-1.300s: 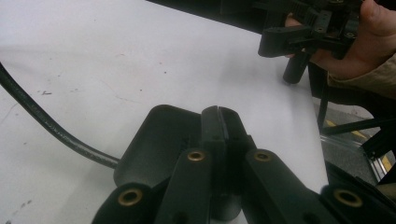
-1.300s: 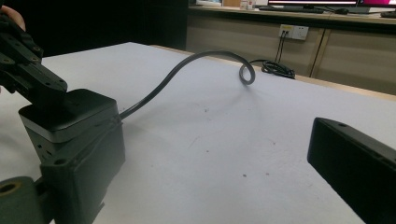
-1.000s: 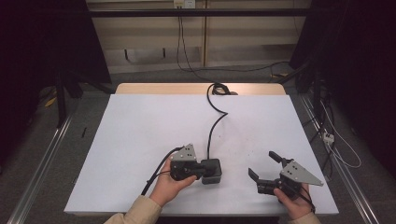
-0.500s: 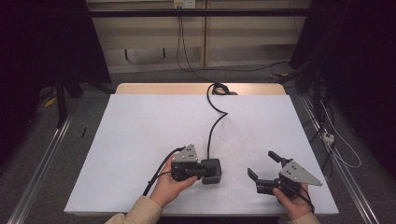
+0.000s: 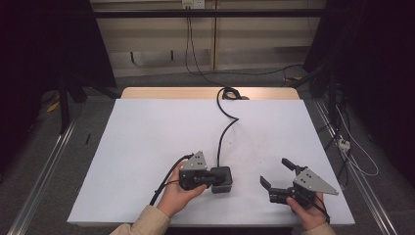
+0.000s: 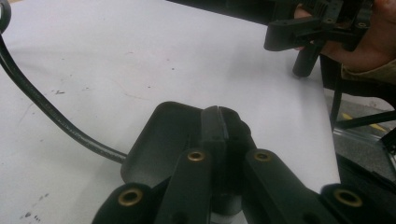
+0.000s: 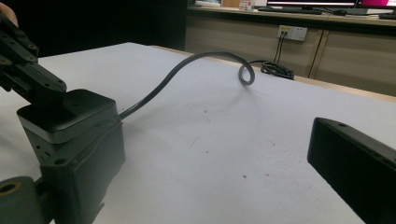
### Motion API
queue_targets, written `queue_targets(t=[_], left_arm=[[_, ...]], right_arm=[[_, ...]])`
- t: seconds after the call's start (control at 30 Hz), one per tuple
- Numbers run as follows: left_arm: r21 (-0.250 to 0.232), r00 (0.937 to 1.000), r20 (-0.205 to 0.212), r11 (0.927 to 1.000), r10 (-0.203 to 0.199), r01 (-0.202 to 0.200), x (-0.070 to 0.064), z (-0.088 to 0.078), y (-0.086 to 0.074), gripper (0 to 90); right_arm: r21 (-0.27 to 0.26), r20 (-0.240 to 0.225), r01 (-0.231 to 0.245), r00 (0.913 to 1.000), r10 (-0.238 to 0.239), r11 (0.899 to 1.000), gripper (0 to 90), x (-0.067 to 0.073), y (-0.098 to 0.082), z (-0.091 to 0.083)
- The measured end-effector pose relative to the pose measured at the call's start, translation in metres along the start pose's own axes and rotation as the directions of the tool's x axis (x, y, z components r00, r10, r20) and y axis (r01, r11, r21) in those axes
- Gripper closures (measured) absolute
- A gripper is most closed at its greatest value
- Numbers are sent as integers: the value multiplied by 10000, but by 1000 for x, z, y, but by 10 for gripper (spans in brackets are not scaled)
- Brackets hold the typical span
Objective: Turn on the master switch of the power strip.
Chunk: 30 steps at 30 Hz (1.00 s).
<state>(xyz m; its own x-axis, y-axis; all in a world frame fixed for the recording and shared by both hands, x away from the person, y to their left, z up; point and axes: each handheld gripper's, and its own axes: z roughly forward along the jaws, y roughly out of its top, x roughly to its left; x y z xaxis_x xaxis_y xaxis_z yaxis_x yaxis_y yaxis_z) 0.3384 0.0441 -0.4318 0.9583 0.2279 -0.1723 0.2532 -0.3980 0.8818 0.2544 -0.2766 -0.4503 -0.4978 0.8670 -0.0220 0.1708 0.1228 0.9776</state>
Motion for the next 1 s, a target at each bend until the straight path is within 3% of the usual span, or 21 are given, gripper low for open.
queue_targets(t=[0.1, 0.13, 0.2, 0.3, 0.4, 0.7, 1.0], left_arm=[[-288, 9995, 135, 9991, -296, 299, 3, 0, -2, 900], [-298, 9986, -13, 9981, -531, 530, 4, -1, -2, 900], [-733, 9946, 344, 9923, -977, 1000, 6, -2, -4, 888], [-767, 9960, 400, 9936, -802, 831, 5, -4, -1, 885], [-636, 9978, 81, 9957, -665, 669, 5, -6, -1, 858], [-595, 9965, -220, 9950, -810, 796, 6, -14, 1, 604], [-532, 9954, -379, 9948, -885, 865, 10, -26, 1, 412]], right_arm=[[-14, -22, -19, 10000, 19, 10000, 35, 0, 0, 0], [-32, -28, -7, 10000, 7, 10000, 35, 0, 1, 0], [-30, -35, -1, 10000, 1, 10000, 35, 0, 1, -1], [-46, -21, 12, 10000, -12, 10000, 35, -2, 1, -1], [-53, -38, -50, 10000, 50, 10000, 35, -2, 1, 0], [-39, -90, 6, 10000, -6, 10000, 35, 0, 1, 1], [-61, -25, -21, 10000, 21, 10000, 35, -2, 1, -2]])
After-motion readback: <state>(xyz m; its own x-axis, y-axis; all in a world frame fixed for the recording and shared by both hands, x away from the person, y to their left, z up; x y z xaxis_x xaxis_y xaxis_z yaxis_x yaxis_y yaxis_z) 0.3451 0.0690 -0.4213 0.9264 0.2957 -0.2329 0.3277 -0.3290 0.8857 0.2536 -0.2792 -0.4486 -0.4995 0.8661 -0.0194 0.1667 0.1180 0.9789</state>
